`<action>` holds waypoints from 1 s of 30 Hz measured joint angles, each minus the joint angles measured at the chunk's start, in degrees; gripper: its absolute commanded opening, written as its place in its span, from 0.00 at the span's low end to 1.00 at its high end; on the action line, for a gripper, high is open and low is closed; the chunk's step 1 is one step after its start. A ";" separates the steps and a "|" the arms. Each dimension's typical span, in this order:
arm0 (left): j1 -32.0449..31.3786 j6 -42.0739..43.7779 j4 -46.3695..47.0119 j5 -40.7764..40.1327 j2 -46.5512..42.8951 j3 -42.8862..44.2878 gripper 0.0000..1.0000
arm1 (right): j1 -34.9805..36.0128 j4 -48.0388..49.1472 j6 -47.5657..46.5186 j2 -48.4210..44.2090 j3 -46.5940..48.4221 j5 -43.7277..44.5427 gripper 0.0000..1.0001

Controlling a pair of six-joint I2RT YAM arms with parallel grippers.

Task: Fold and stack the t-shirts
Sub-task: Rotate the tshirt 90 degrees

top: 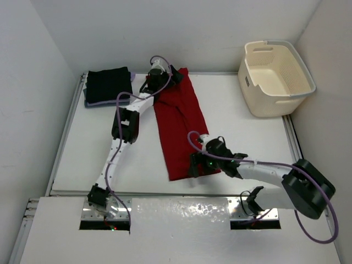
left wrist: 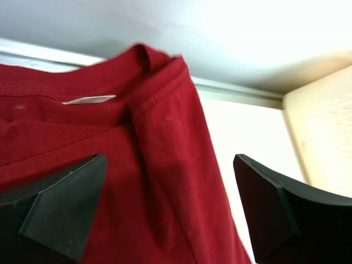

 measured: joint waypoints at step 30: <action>-1.92 12.13 -7.45 -1.57 -51.01 -33.51 1.00 | 16.20 -7.50 -11.74 -3.45 14.23 11.67 0.99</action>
